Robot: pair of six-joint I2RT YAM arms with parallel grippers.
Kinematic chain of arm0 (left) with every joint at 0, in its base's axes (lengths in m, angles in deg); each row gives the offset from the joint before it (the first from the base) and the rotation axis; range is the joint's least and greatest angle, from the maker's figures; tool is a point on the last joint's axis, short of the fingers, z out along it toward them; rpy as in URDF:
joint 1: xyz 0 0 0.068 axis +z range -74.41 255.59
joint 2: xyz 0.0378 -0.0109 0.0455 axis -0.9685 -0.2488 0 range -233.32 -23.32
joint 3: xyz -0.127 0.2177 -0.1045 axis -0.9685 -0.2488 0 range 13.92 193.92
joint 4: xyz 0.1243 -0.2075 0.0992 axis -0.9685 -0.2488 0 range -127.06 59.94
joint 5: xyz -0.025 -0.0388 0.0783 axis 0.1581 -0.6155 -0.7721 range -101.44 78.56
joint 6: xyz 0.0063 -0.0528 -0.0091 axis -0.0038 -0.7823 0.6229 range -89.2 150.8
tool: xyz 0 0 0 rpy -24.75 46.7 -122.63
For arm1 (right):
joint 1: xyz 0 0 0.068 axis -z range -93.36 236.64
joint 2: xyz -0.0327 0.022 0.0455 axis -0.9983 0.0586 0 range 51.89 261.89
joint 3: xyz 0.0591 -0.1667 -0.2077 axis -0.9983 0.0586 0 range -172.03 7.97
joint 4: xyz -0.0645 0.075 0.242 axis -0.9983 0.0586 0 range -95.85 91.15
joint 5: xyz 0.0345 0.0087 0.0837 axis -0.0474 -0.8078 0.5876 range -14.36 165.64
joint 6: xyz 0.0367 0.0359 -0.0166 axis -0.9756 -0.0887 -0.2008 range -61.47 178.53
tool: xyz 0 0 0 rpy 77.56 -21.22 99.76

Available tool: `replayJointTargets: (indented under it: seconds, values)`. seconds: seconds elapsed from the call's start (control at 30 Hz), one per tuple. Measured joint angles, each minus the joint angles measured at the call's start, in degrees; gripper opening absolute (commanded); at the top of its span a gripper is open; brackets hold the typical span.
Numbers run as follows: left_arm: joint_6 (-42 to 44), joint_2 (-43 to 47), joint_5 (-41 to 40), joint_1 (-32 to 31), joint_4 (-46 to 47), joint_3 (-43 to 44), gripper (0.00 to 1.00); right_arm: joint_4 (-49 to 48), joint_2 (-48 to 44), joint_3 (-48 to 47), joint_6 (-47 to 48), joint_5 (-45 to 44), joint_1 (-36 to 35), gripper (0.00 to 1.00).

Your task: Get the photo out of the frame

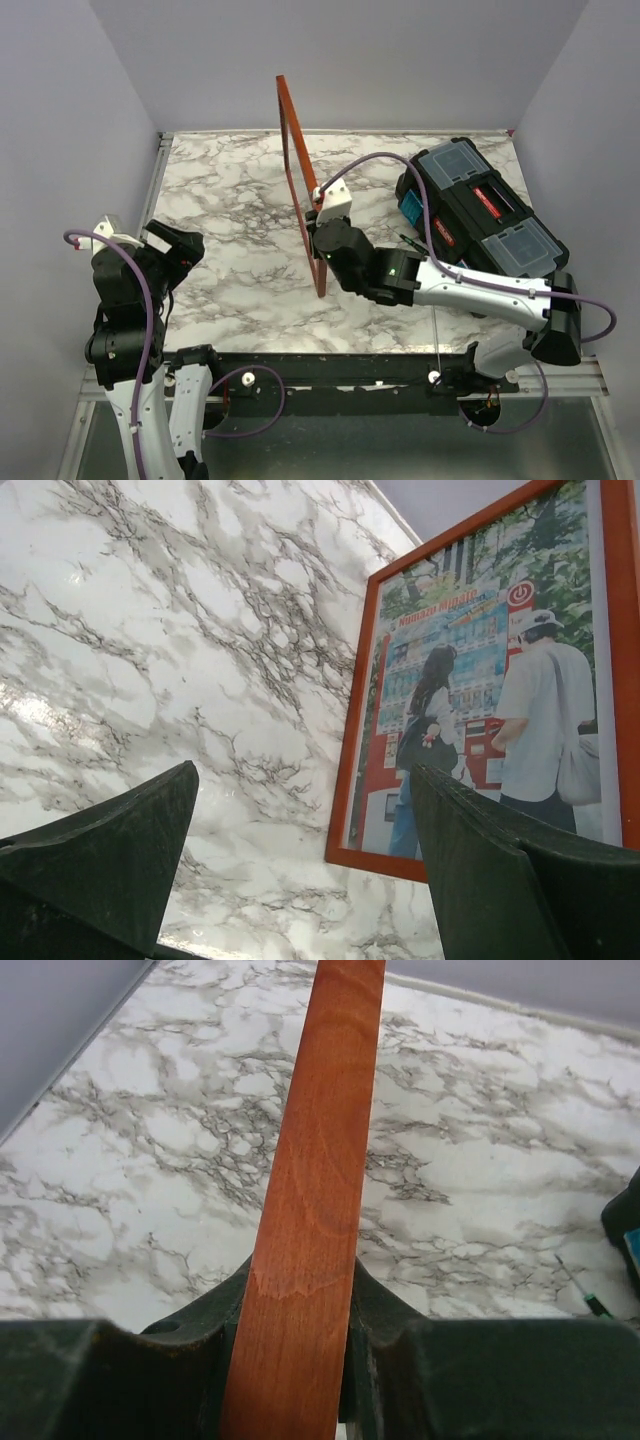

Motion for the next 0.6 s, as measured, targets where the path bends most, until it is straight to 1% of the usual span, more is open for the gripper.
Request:
replayJointTargets:
  seconds: [0.1,0.2,0.47,0.6]
  values:
    - [0.0,0.2,0.0,0.0,0.0,0.0,0.89,0.8,-2.3,2.5,-6.8,2.6,2.9,0.01]
    - [0.0,0.4,0.0,0.0,0.0,-0.1,0.89,-0.9,-5.6,6.8,-11.2,3.5,4.4,0.01]
    - [0.0,1.0,0.6,0.0,0.0,-1.2,0.88,-10.0,-19.9,27.1,-28.3,1.9,7.7,0.01]
    - [0.0,1.0,0.9,0.0,-0.1,-1.2,0.88,-16.3,-23.9,36.8,-36.3,1.6,9.0,0.01]
